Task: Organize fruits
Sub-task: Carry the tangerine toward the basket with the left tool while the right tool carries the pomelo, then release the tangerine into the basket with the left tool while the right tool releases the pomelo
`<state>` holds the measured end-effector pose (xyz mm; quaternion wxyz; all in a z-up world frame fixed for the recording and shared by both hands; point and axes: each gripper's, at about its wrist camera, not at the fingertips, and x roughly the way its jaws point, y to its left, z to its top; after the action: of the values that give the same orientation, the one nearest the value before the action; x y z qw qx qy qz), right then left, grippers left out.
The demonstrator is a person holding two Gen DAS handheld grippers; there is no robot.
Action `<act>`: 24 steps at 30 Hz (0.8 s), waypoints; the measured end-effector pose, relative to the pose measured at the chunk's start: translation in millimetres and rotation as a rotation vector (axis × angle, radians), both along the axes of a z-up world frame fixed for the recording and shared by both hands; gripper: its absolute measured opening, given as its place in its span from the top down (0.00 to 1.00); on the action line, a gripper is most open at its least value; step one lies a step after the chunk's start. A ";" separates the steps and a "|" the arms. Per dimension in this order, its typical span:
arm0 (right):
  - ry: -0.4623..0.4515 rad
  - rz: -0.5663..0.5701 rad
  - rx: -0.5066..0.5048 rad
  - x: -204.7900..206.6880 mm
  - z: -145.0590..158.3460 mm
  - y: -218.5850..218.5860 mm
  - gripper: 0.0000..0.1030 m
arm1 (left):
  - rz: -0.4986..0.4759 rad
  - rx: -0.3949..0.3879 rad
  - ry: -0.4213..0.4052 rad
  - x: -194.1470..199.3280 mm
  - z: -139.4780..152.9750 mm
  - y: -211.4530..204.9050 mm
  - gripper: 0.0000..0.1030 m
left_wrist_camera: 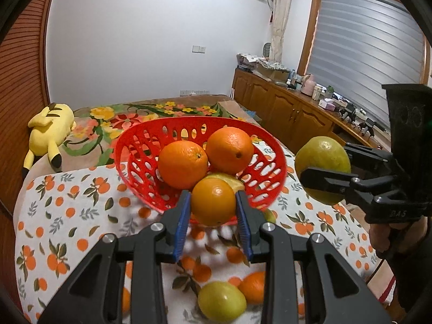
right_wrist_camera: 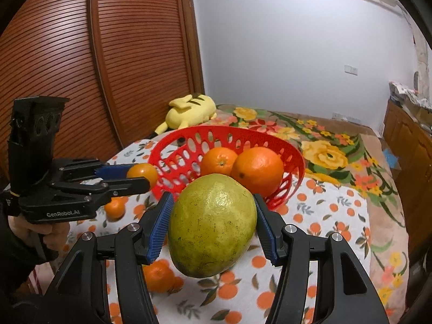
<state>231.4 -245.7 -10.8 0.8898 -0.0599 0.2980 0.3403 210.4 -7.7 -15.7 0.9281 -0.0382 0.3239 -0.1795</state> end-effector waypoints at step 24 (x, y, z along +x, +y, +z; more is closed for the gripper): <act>0.066 0.058 -0.023 50.7 -29.0 27.7 0.42 | 0.027 -0.011 0.046 57.2 -14.6 20.6 0.62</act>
<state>282.0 -217.9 -39.8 0.8685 -0.0675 0.3290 0.3645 267.7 13.0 -30.3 0.9225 -0.0517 0.3438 -0.1677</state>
